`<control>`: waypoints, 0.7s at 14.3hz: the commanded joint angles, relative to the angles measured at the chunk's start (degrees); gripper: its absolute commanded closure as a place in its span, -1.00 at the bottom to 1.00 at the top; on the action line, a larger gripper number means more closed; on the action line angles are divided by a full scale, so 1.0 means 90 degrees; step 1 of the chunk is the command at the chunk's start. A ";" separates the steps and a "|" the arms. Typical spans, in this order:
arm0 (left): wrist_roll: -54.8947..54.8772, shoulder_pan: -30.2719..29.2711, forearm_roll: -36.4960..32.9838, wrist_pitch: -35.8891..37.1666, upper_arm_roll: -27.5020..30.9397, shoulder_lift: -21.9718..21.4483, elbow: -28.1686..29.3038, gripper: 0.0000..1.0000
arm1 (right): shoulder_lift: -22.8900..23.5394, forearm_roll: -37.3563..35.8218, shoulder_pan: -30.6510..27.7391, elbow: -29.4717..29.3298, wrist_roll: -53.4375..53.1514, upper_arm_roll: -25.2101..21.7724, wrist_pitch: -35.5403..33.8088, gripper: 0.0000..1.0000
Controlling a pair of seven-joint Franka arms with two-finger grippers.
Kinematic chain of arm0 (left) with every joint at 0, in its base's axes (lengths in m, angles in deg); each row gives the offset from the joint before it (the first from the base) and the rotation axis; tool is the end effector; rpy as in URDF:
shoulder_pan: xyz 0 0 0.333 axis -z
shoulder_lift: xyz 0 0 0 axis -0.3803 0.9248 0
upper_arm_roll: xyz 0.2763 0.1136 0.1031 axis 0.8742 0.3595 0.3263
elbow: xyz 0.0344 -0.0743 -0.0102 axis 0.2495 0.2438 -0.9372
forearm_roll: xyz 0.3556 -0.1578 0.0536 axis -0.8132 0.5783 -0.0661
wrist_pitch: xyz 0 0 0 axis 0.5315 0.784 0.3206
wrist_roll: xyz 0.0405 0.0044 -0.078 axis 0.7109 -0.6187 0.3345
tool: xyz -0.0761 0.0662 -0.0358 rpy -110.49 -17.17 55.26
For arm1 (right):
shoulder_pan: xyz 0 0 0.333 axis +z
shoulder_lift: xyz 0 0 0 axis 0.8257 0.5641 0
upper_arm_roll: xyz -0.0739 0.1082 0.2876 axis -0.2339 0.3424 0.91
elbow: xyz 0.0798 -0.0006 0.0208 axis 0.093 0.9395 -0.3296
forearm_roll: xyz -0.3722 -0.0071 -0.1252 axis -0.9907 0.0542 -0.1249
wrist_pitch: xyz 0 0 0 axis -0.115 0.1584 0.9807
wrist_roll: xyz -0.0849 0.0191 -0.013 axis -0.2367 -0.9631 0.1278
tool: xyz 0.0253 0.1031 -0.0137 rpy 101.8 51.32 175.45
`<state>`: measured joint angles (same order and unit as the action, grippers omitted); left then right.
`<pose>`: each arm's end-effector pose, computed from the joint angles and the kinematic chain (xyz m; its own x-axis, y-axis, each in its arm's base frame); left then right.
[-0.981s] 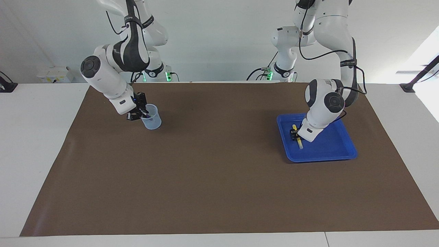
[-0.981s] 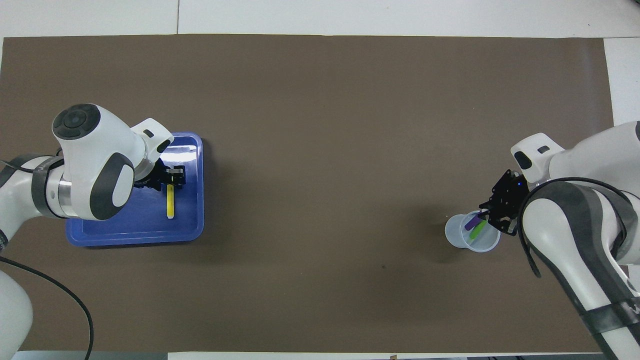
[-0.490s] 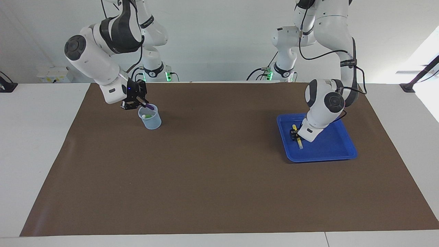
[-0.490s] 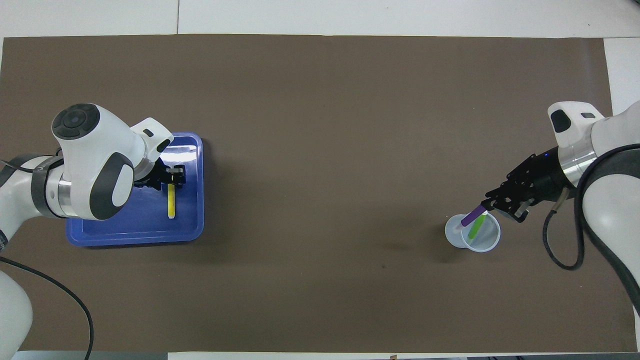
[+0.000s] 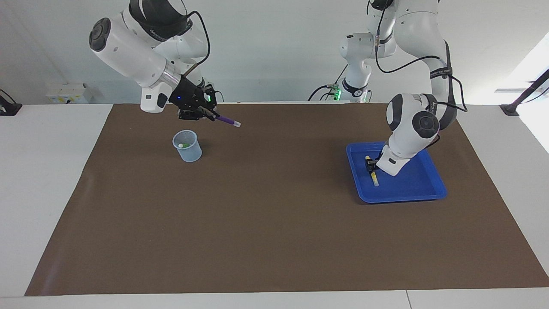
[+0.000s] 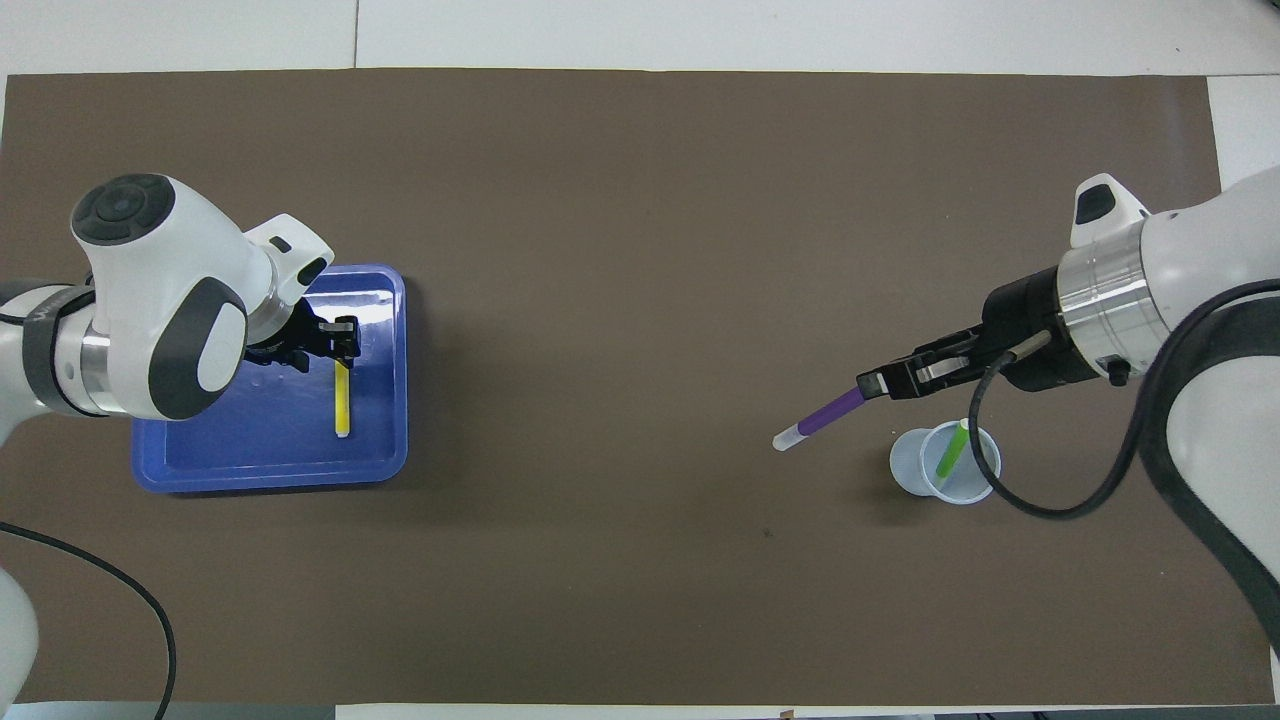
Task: Right arm passes pens to left for tray arrangement
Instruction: 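Carry the purple pen toward the left gripper while the left gripper approaches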
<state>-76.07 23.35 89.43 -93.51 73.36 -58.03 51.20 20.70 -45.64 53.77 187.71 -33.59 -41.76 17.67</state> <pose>0.5737 -0.1000 0.3643 0.9756 0.0427 -0.2155 0.0439 -0.9990 0.0010 0.5235 0.1380 0.5580 0.9758 0.2185 0.0038 0.1860 -0.8211 -0.5396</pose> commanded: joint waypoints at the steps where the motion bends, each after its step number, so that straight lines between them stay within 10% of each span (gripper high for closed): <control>1: 0.0476 -0.0023 0.0790 0.1505 0.0009 -0.0244 -0.1046 -0.12 | 0.0041 0.0454 -0.0063 -0.0011 -0.1553 0.0401 0.0660 0.92; 10: 0.8284 0.0075 0.3263 0.0966 -0.0663 -0.1524 -0.1363 -0.22 | 0.0012 0.0778 -0.0053 0.0115 -0.4749 0.1573 0.2926 0.90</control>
<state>-16.11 23.62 116.42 -81.09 69.41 -70.37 38.08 20.90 -39.96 53.83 187.80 -71.87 -30.12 39.80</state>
